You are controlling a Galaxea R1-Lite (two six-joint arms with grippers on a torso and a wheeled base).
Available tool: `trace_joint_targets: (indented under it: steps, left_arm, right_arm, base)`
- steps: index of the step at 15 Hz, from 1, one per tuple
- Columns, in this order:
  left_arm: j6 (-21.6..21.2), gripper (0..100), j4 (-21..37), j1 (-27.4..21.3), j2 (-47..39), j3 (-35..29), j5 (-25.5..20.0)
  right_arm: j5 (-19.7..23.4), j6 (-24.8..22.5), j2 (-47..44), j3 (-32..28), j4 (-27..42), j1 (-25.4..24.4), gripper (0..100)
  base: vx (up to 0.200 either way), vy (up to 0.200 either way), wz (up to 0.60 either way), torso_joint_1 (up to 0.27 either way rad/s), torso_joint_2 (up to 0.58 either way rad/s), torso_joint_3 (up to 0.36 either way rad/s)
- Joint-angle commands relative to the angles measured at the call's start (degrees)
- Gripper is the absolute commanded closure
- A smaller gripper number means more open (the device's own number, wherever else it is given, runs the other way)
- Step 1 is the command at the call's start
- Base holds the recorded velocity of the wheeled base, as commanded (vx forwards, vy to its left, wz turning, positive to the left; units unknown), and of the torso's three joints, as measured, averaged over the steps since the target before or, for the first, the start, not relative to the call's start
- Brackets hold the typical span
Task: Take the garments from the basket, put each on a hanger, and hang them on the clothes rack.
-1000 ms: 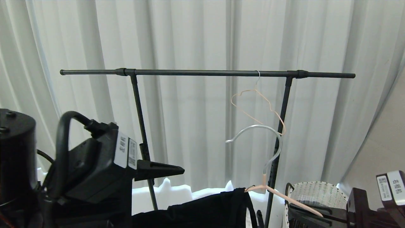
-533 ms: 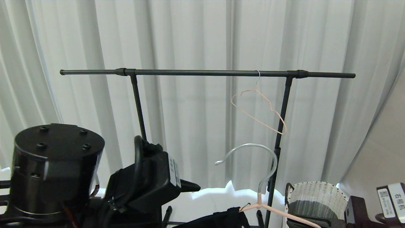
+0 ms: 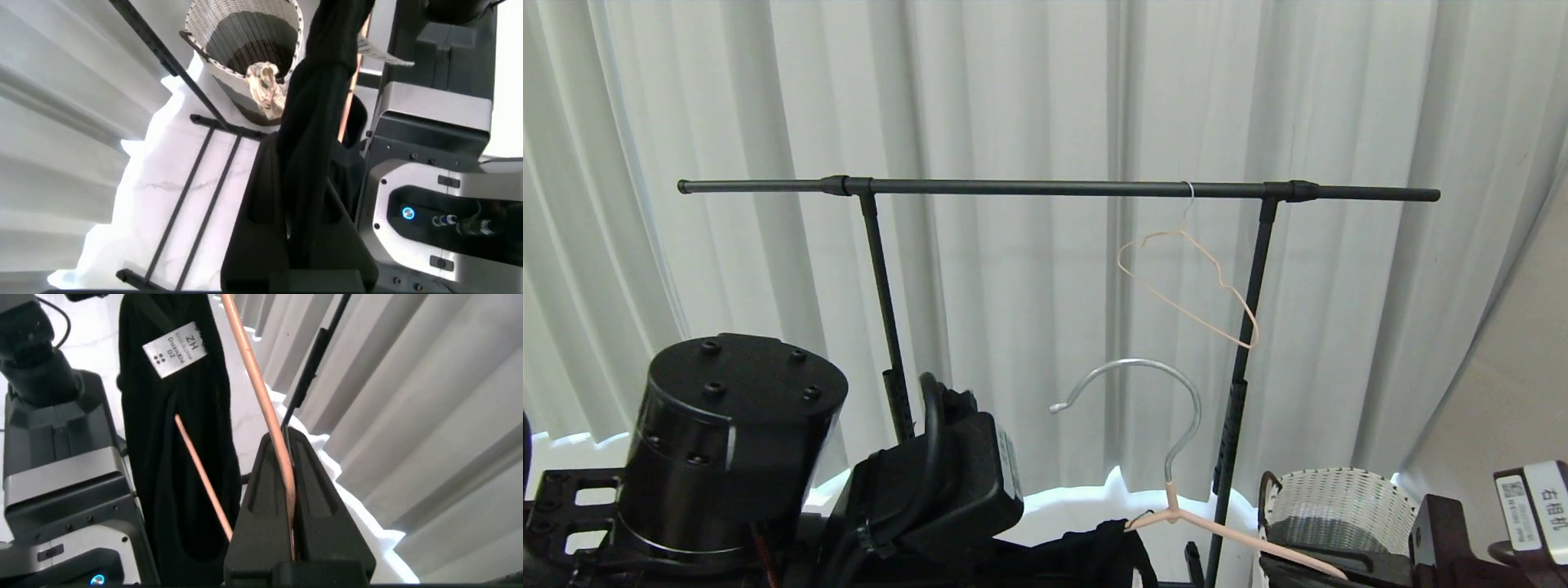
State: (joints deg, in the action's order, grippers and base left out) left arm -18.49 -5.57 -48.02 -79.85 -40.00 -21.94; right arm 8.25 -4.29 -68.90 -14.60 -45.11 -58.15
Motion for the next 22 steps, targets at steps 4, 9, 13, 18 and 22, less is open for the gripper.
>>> trace_joint_targets:
  steps: [4, 9, 13, 18, 22]
  left_arm:
    - [0.1, 100, 0.0, 0.9, -0.7, 1.1, 1.7]
    - [0.7, 100, -0.1, 3.9, -0.7, 3.0, 12.5]
    - [7.2, 100, -0.8, 7.5, -0.7, -4.2, 16.2]
    - [8.5, 100, -0.9, 8.6, -3.6, -13.5, 24.2]
    - [8.2, 100, -0.9, 6.9, -2.9, -15.0, 24.1]
  right_arm:
    - [-0.2, -1.9, -0.2, 0.2, 0.4, 0.1, 0]
    - [-3.7, -4.4, -1.3, -0.2, 0.9, 3.8, 0]
    - [-3.2, -1.5, -5.6, -1.8, 1.1, 7.2, 0]
    - [-3.2, 12.5, -15.6, -11.0, 2.3, 7.1, 0]
    - [-3.7, 17.8, -24.9, -20.5, 2.3, 8.6, 0]
  base:
    - [0.000, 0.000, 0.00, 0.000, 0.00, 0.000]
    - [0.000, 0.000, 0.00, 0.000, 0.00, 0.000]
    - [0.000, 0.000, 0.00, 0.000, 0.00, 0.000]
    - [0.000, 0.000, 0.00, 0.000, 0.00, 0.000]
    - [0.000, 0.000, 0.00, 0.000, 0.00, 0.000]
